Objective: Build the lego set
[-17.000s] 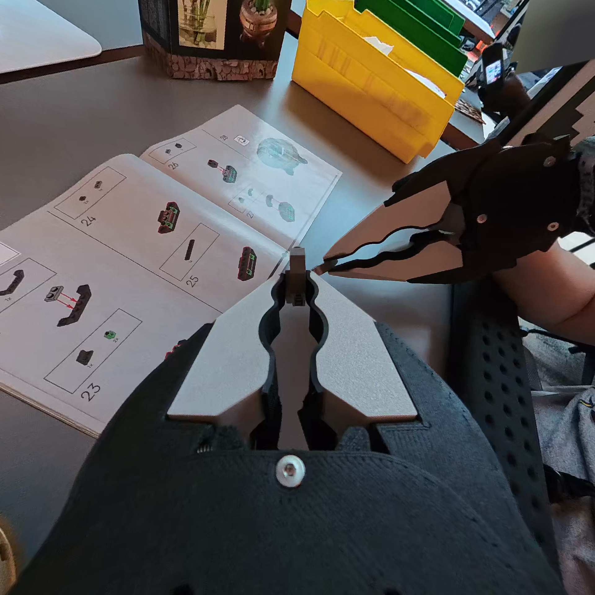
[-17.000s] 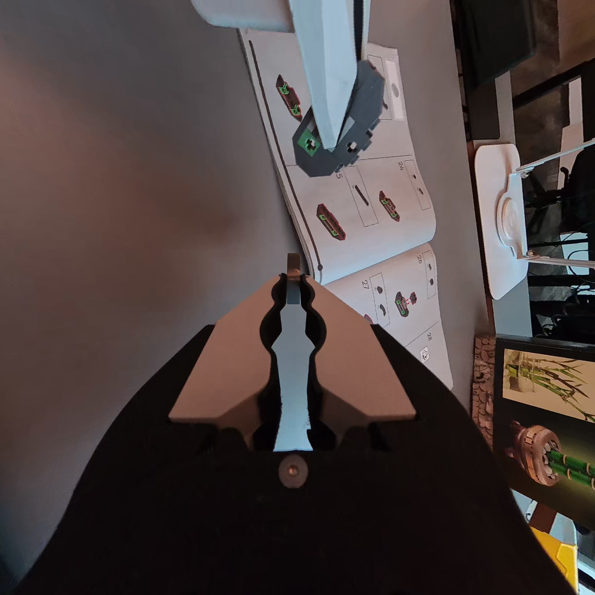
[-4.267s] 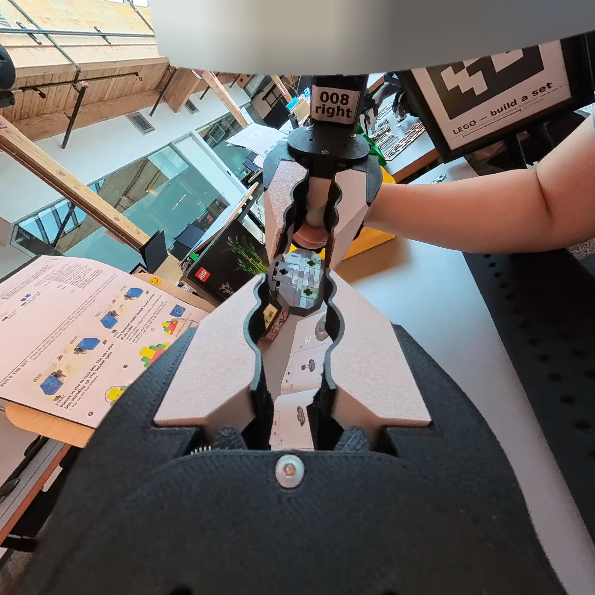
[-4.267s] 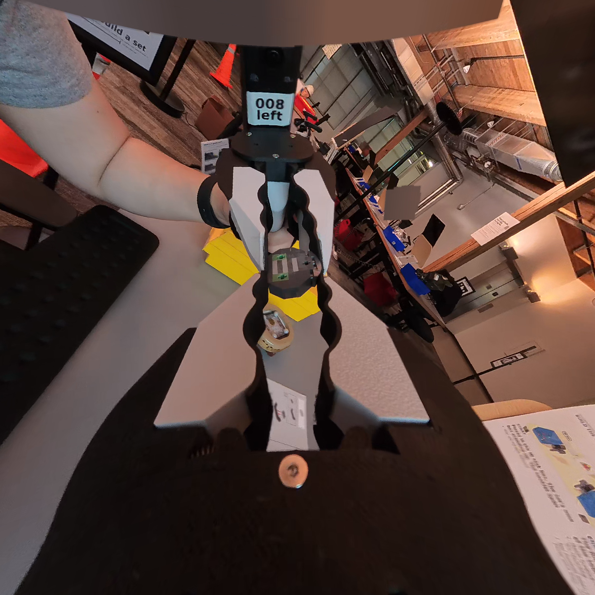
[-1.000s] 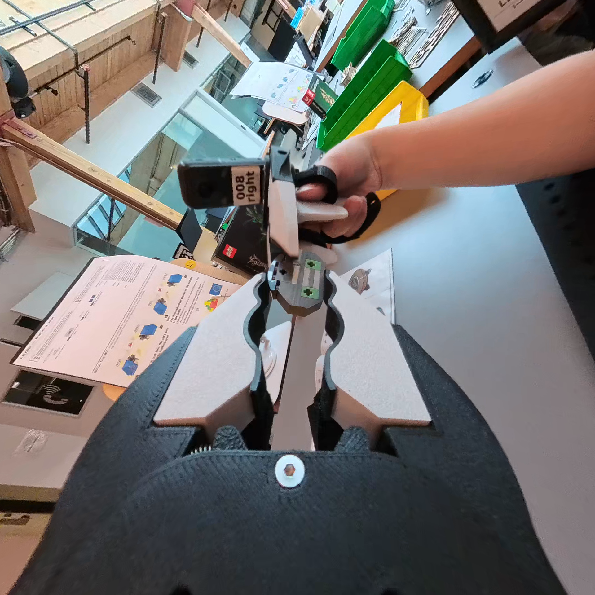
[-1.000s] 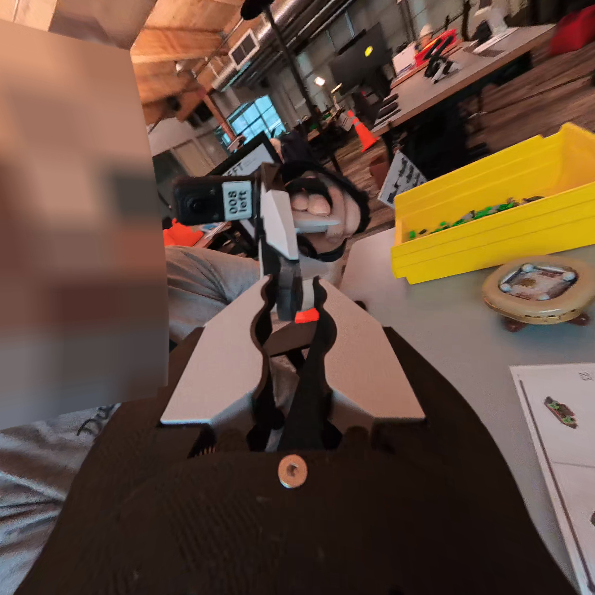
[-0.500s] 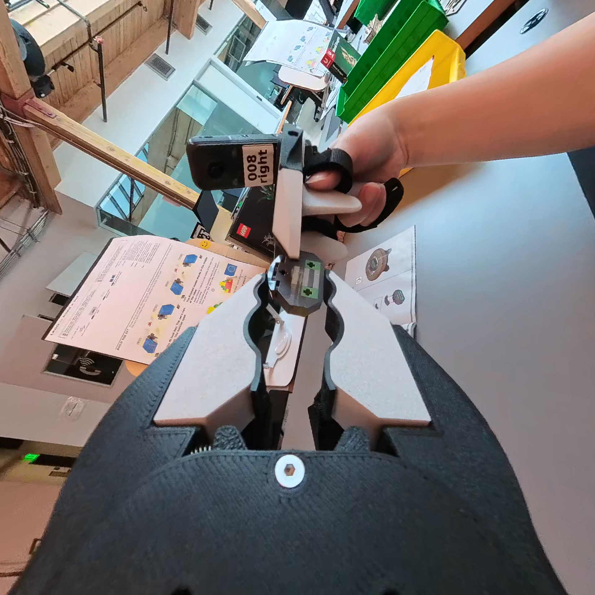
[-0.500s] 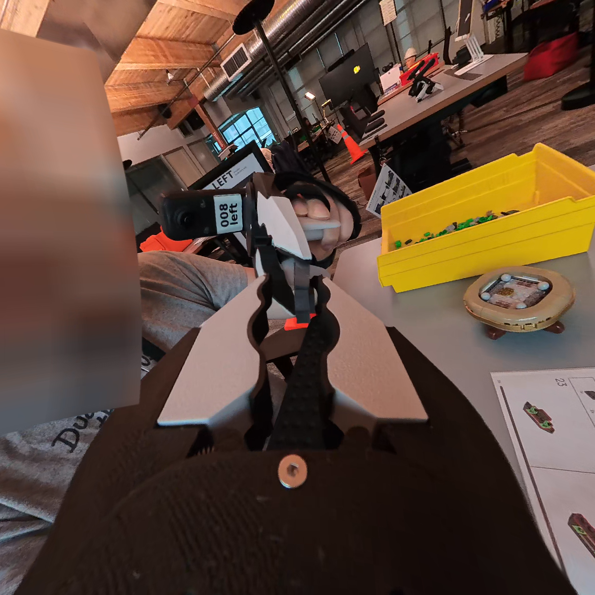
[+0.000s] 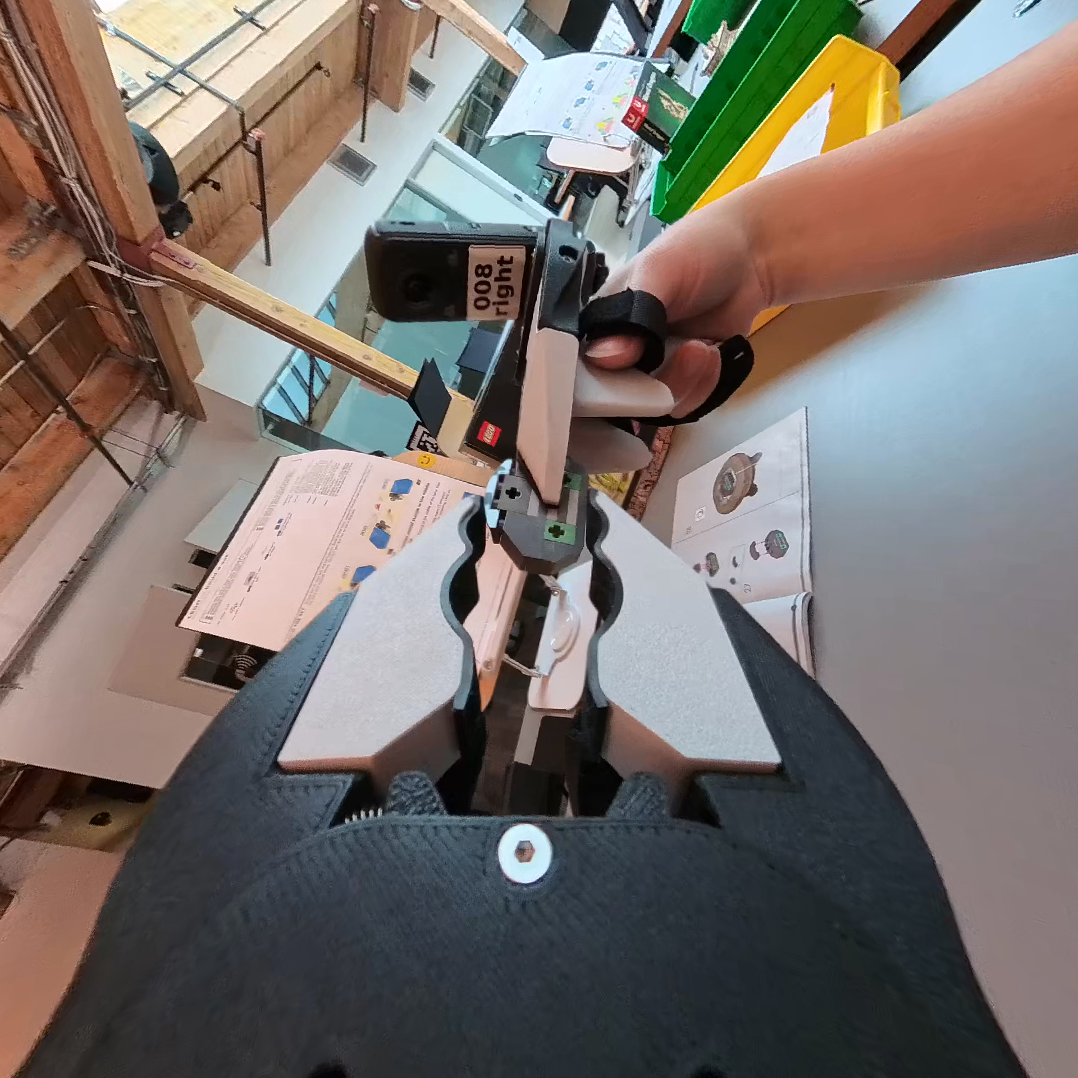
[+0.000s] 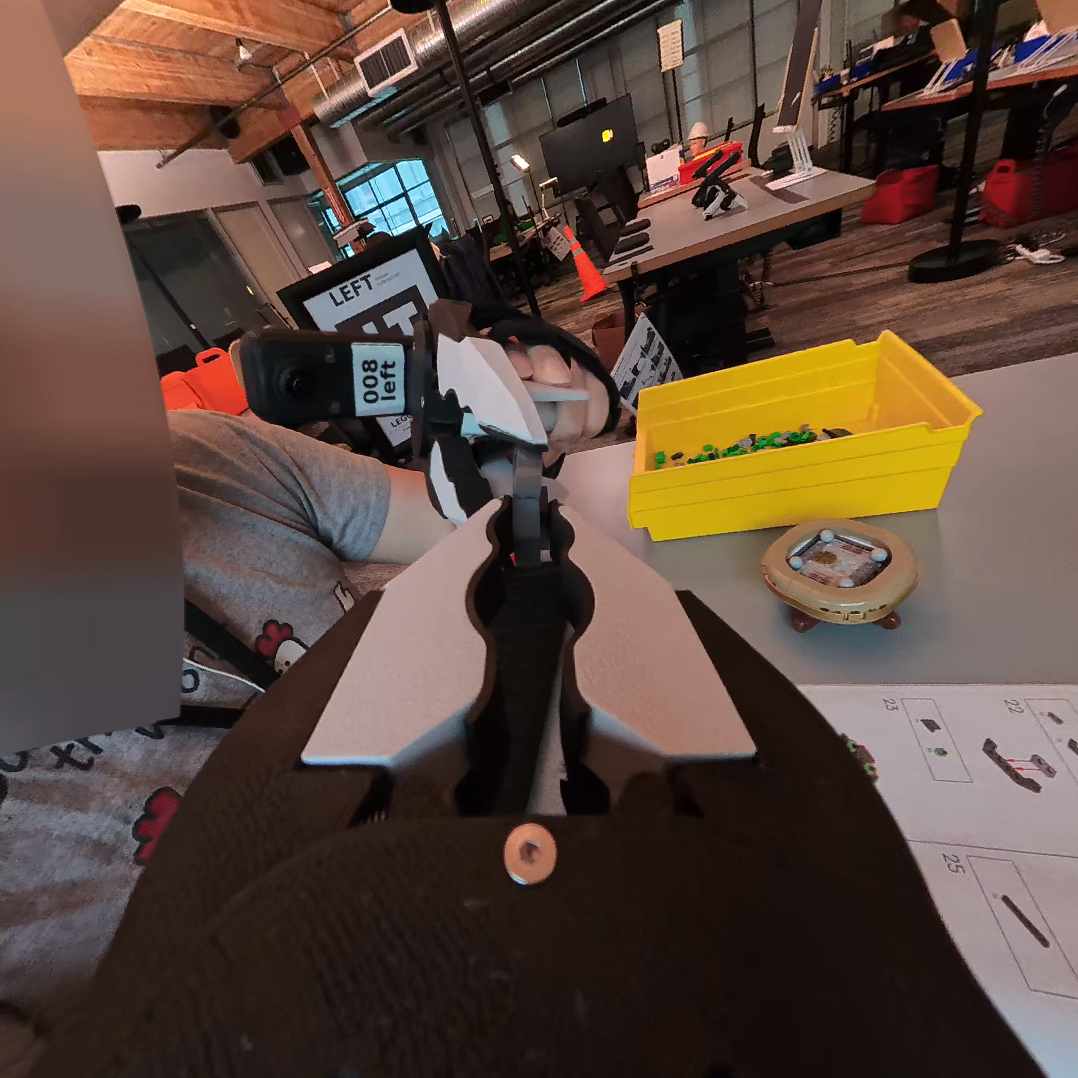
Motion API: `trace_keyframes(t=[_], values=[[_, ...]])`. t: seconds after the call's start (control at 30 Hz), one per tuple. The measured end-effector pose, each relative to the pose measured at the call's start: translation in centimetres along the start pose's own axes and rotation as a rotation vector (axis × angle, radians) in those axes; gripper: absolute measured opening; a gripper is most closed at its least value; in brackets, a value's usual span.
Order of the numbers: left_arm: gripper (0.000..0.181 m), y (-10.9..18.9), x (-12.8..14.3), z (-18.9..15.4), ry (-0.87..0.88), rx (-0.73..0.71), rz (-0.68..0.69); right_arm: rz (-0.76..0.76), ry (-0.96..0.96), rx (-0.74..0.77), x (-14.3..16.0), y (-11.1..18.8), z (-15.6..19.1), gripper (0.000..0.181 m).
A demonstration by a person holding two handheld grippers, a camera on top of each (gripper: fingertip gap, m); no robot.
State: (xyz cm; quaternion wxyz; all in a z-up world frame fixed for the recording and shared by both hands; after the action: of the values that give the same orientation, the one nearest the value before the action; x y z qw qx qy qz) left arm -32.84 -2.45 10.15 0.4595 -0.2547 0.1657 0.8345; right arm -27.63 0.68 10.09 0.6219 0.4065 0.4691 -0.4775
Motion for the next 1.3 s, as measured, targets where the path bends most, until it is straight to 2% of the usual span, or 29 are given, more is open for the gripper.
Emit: trace_keyframes(t=[0.4,0.53,0.63,0.73,0.83,0.93,1.0,1.1,1.3], values=[[0.033,-0.1,0.0,0.3,-0.013,-0.066,-0.033,-0.047,-0.064,-0.012,-0.2,0.3,-0.6,0.009],[0.047,-0.1,0.0,0.6,0.042,-0.078,-0.049,-0.066,-0.048,0.0,-0.3,0.6,-0.9,0.01],[0.056,0.2,0.1,1.0,0.205,-0.046,-0.076,-0.099,0.031,0.014,-0.7,1.2,-0.9,0.01],[0.062,0.4,1.1,1.6,0.565,0.028,-0.118,-0.133,0.2,0.062,-0.9,1.8,-1.0,0.01],[0.048,0.1,2.7,1.1,0.912,0.146,-0.187,-0.171,0.276,0.093,-1.1,1.8,-1.1,0.009],[0.033,-0.2,3.7,0.5,1.105,0.203,-0.283,-0.23,0.279,0.106,-1.3,1.2,-1.5,0.009],[0.023,-0.1,3.9,0.8,1.185,0.182,-0.376,-0.227,0.274,0.086,-0.9,0.5,-1.6,0.009],[0.019,0.6,4.1,1.5,1.24,0.15,-0.488,-0.185,0.273,0.096,-0.2,-0.4,-2.0,0.009],[0.009,1.0,4.4,1.1,1.123,0.089,-0.489,-0.148,0.264,0.094,0.6,-1.8,-2.3,0.009]])
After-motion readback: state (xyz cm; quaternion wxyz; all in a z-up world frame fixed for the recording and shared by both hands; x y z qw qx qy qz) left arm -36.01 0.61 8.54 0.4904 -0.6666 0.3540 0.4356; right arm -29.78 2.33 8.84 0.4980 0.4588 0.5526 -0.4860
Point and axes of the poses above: each gripper's, where its closed fingertips meet, y back along the fingers, x out of its underside, z = x × y across the jaws, the point moved 4 cm from there along y, back along the fingers, and after that the axes turned 6 degrees about y, right-handed, at the moved point
